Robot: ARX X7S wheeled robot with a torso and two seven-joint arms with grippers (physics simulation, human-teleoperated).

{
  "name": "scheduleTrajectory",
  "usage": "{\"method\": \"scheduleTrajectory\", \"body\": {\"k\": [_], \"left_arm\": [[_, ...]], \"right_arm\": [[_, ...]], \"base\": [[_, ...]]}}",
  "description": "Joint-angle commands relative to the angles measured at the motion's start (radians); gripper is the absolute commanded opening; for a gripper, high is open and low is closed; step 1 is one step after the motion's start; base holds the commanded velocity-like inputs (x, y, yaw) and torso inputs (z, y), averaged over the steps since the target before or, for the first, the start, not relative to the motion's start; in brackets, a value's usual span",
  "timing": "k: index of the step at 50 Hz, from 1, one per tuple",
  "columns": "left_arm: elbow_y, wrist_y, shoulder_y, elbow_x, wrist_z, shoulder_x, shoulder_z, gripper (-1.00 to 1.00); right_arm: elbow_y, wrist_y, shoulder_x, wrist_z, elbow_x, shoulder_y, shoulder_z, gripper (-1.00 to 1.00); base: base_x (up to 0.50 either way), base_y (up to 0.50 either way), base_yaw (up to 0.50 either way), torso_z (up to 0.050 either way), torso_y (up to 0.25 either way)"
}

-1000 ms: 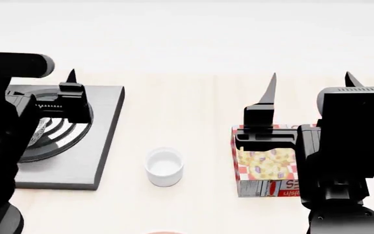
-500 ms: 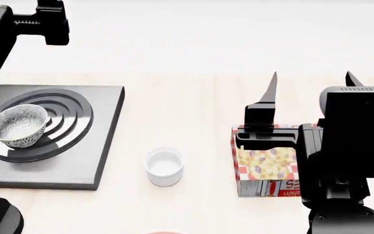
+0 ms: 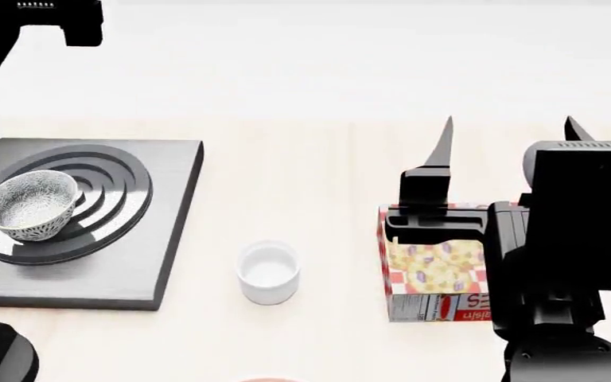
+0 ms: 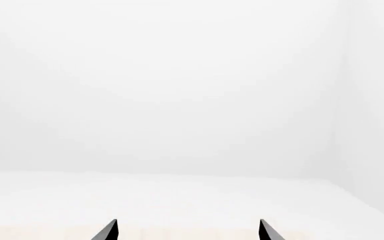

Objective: Pick the akita bowl on the stove and place it on the plate.

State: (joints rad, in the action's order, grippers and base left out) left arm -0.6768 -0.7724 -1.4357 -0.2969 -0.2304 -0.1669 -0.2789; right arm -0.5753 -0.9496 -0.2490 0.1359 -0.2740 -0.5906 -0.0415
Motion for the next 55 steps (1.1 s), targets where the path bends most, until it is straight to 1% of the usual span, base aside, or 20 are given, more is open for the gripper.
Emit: {"method": "scheduleTrajectory", "body": {"k": [1, 8, 12, 19, 30, 39, 43, 47, 49, 55], "left_arm": [[-0.119, 0.035, -0.049, -0.019, 0.011, 0.009, 0.030, 1.00], [-0.178, 0.066, -0.081, -0.014, 0.033, 0.010, 0.022, 1.00], [-0.139, 0.042, -0.066, -0.029, 0.051, 0.001, 0.022, 1.00], [-0.099, 0.042, -0.045, -0.027, 0.119, -0.016, -0.021, 1.00], [-0.051, 0.044, -0.009, -0.047, 0.135, -0.034, -0.013, 1.00], [-0.045, 0.091, -0.001, -0.032, 0.128, -0.039, -0.021, 1.00], [-0.040, 0.097, 0.001, -0.026, 0.129, -0.039, -0.032, 1.00], [-0.038, 0.087, 0.006, -0.037, 0.122, -0.039, -0.019, 1.00], [-0.021, 0.073, 0.008, -0.043, 0.127, -0.040, -0.021, 1.00], [-0.017, 0.089, 0.010, -0.037, 0.137, -0.038, -0.035, 1.00]], "right_arm": [[0.001, 0.003, -0.001, 0.004, -0.006, 0.002, -0.001, 1.00], [-0.005, -0.007, -0.003, 0.008, -0.011, -0.001, 0.000, 1.00], [0.001, -0.001, -0.004, 0.009, -0.012, -0.001, 0.001, 1.00], [0.005, 0.006, -0.006, 0.010, -0.013, 0.004, 0.003, 1.00], [0.011, 0.012, -0.009, 0.012, -0.017, 0.004, 0.005, 1.00], [0.001, 0.000, -0.011, 0.018, -0.024, 0.001, 0.005, 1.00], [0.002, 0.003, -0.013, 0.019, -0.025, 0.002, 0.006, 1.00], [0.004, 0.005, -0.015, 0.019, -0.026, 0.002, 0.008, 1.00], [0.004, 0.005, -0.015, 0.020, -0.027, 0.002, 0.008, 1.00], [-0.003, -0.005, -0.016, 0.023, -0.033, -0.002, 0.006, 1.00]], "base": [[0.00, 0.00, 0.00, 0.000, 0.000], [0.00, 0.00, 0.00, 0.000, 0.000], [0.00, 0.00, 0.00, 0.000, 0.000], [0.00, 0.00, 0.00, 0.000, 0.000], [0.00, 0.00, 0.00, 0.000, 0.000], [0.00, 0.00, 0.00, 0.000, 0.000], [0.00, 0.00, 0.00, 0.000, -0.164], [0.00, 0.00, 0.00, 0.000, -0.247], [0.00, 0.00, 0.00, 0.000, -0.060], [0.00, 0.00, 0.00, 0.000, -0.020]]}}
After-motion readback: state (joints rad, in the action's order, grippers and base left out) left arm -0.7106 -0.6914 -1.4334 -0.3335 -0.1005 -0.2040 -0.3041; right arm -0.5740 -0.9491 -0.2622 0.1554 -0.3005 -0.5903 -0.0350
